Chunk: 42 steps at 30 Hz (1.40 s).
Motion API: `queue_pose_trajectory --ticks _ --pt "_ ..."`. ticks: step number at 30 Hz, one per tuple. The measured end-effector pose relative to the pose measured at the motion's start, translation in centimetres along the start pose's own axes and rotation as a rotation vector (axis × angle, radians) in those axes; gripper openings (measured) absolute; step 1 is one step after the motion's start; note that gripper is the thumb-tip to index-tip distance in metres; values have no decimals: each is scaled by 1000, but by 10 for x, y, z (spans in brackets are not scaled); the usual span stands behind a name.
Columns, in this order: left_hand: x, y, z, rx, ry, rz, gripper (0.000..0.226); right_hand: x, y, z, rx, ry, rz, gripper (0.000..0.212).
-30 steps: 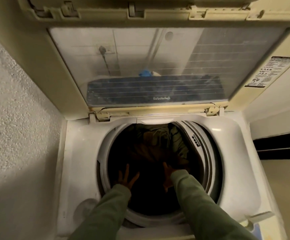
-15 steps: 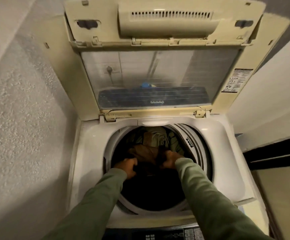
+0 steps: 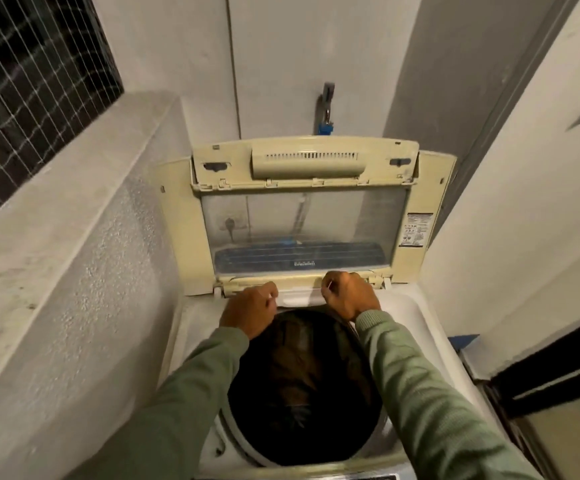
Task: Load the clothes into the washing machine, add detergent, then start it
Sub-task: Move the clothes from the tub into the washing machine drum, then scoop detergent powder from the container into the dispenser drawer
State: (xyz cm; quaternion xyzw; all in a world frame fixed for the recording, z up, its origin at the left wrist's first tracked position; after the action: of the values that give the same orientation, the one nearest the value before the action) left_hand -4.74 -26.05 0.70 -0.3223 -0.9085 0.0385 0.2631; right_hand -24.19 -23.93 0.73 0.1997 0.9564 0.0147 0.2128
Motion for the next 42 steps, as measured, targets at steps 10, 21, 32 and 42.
queue_pose_trajectory --ticks 10,21,32,42 --pt "49 -71 -140 424 -299 309 30 -58 -4 -135 557 -26 -322 18" --pt "44 -127 -168 245 -431 255 87 -104 -31 -196 629 158 -399 60" --pt "34 -115 -154 240 -398 184 100 -84 -35 -189 663 73 -346 61" --pt "31 -47 -66 398 -224 -42 56 -16 -22 -85 511 -94 -125 35"
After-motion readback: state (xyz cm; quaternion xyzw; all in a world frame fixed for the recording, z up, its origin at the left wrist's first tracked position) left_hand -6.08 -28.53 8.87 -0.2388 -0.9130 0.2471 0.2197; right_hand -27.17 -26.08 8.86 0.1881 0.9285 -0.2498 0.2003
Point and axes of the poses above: each hand's wrist, its own y-axis away from the middle knuckle, its own z-axis out of the palm, x = y × z, the point moved 8 cm from there along -y, towards the middle knuckle, and after that the axes turned 14 degrees about z, right-handed, at the moved point
